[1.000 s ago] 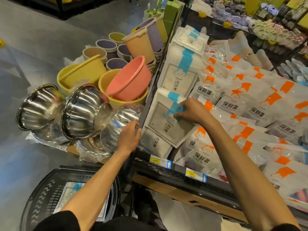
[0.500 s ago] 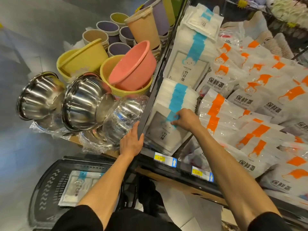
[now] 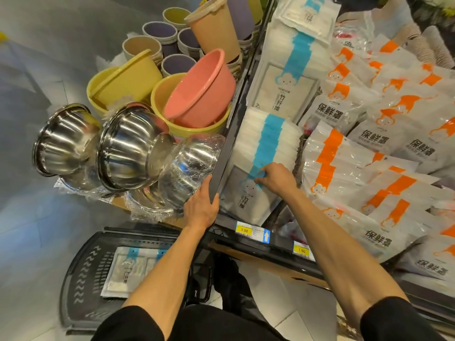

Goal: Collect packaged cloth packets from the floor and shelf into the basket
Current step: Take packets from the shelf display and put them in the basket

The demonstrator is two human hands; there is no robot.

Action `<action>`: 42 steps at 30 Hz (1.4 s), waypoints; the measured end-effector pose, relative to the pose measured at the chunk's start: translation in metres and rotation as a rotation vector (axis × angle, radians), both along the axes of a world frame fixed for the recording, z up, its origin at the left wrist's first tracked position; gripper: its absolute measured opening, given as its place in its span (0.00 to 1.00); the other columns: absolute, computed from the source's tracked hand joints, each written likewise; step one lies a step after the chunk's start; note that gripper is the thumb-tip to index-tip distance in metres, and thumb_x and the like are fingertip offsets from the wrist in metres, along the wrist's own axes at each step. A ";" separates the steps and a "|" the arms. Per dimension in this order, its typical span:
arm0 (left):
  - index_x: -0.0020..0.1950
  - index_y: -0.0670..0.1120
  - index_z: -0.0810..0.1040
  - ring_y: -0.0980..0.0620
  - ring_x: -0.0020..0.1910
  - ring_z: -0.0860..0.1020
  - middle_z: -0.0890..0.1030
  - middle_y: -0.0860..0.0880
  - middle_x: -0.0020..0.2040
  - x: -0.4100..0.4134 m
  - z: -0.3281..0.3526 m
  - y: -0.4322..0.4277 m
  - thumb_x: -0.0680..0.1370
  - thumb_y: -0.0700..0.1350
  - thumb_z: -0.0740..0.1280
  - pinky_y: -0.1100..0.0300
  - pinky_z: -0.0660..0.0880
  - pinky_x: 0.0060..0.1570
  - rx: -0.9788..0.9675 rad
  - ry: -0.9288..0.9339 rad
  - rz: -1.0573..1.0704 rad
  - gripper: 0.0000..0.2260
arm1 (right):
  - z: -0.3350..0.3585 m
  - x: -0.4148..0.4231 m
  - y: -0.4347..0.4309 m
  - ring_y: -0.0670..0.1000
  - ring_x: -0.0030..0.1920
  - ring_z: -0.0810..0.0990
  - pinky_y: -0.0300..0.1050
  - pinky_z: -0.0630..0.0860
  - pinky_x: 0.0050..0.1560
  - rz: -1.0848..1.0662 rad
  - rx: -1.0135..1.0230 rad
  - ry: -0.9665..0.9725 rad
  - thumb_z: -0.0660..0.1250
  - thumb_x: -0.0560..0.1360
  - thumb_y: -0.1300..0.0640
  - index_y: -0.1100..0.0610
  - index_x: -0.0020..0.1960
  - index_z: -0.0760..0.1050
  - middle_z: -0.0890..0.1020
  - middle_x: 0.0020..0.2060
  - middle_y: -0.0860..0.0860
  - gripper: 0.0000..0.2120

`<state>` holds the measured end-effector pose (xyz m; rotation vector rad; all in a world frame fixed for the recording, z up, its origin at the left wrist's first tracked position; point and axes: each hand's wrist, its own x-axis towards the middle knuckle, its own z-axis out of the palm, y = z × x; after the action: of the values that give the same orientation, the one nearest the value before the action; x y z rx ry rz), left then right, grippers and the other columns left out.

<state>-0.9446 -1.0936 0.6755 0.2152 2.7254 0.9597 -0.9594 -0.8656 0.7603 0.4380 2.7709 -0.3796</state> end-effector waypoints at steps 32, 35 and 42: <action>0.82 0.45 0.41 0.36 0.75 0.64 0.58 0.41 0.80 -0.004 -0.016 0.131 0.73 0.62 0.74 0.38 0.67 0.71 0.811 -1.047 0.883 0.53 | 0.011 -0.018 0.021 0.57 0.45 0.82 0.47 0.75 0.40 0.108 0.079 0.121 0.69 0.74 0.52 0.54 0.43 0.78 0.83 0.43 0.53 0.06; 0.81 0.45 0.45 0.38 0.75 0.65 0.60 0.41 0.79 -0.002 -0.022 0.140 0.72 0.60 0.75 0.38 0.67 0.71 0.894 -0.999 0.951 0.51 | 0.008 -0.016 0.025 0.54 0.52 0.80 0.49 0.77 0.45 0.114 0.101 0.169 0.70 0.75 0.52 0.52 0.55 0.79 0.82 0.50 0.50 0.10; 0.78 0.45 0.56 0.39 0.68 0.72 0.71 0.43 0.71 -0.006 -0.035 0.151 0.67 0.65 0.76 0.37 0.76 0.62 0.963 -0.968 0.910 0.49 | -0.003 -0.006 0.035 0.62 0.72 0.66 0.60 0.67 0.70 0.161 0.207 0.384 0.77 0.68 0.46 0.53 0.76 0.64 0.68 0.72 0.58 0.41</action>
<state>-0.9501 -0.9430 0.6409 -1.0981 1.2421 1.8549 -0.9654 -0.8305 0.7577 0.2005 3.2089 -0.1502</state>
